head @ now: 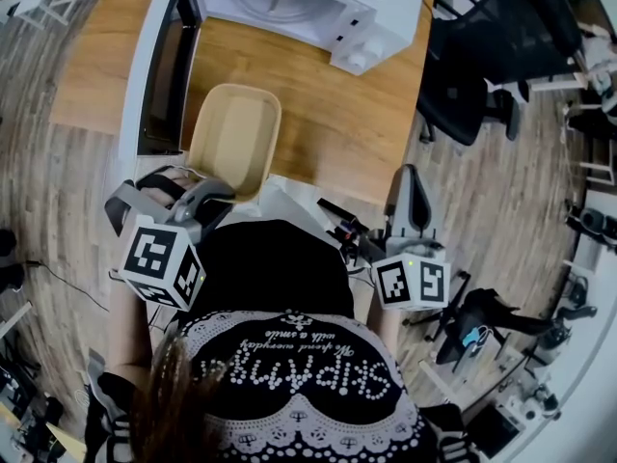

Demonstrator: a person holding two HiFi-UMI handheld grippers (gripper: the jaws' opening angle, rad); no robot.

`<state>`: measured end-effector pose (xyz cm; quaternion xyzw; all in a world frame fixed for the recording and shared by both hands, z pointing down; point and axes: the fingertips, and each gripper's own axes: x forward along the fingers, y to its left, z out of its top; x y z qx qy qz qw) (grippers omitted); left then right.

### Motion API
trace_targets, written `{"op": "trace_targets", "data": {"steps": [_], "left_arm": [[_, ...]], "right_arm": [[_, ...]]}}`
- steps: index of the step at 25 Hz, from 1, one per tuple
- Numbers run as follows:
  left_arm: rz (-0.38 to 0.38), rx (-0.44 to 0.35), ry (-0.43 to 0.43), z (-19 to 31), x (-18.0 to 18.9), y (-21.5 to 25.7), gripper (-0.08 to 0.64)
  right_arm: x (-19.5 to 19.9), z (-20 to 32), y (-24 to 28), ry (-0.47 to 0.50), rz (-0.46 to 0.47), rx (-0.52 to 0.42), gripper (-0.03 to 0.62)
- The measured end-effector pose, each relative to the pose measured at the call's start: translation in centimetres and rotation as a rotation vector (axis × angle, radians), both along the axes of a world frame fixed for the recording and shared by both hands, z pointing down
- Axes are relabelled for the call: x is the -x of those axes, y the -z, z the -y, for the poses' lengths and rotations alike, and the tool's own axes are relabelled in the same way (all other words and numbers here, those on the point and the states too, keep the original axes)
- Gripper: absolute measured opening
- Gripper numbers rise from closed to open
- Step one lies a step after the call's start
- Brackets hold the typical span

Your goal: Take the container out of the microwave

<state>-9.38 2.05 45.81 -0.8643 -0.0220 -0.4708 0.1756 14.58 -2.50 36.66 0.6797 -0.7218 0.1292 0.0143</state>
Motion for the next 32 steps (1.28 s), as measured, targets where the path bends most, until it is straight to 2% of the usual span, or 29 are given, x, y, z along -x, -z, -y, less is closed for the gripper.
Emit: {"op": "trace_targets", "data": {"steps": [13,21,32], "left_arm": [[0.021,-0.036,0.016,-1.1,2.0,-0.8,0.040],[-0.004,-0.052,0.013,-0.3,1.0,-0.3,0.040],[-0.011,-0.029,-0.010,-1.1,-0.1,-0.6,0.040]], "right_arm": [[1.8,-3.1,-0.8,-0.012,-0.017,0.023,0.037],[2.1,-3.1,-0.6,-0.020,-0.029,0.016,0.036],[2.6,-3.5,-0.1,-0.005,-0.061,0.019,0.035]]}}
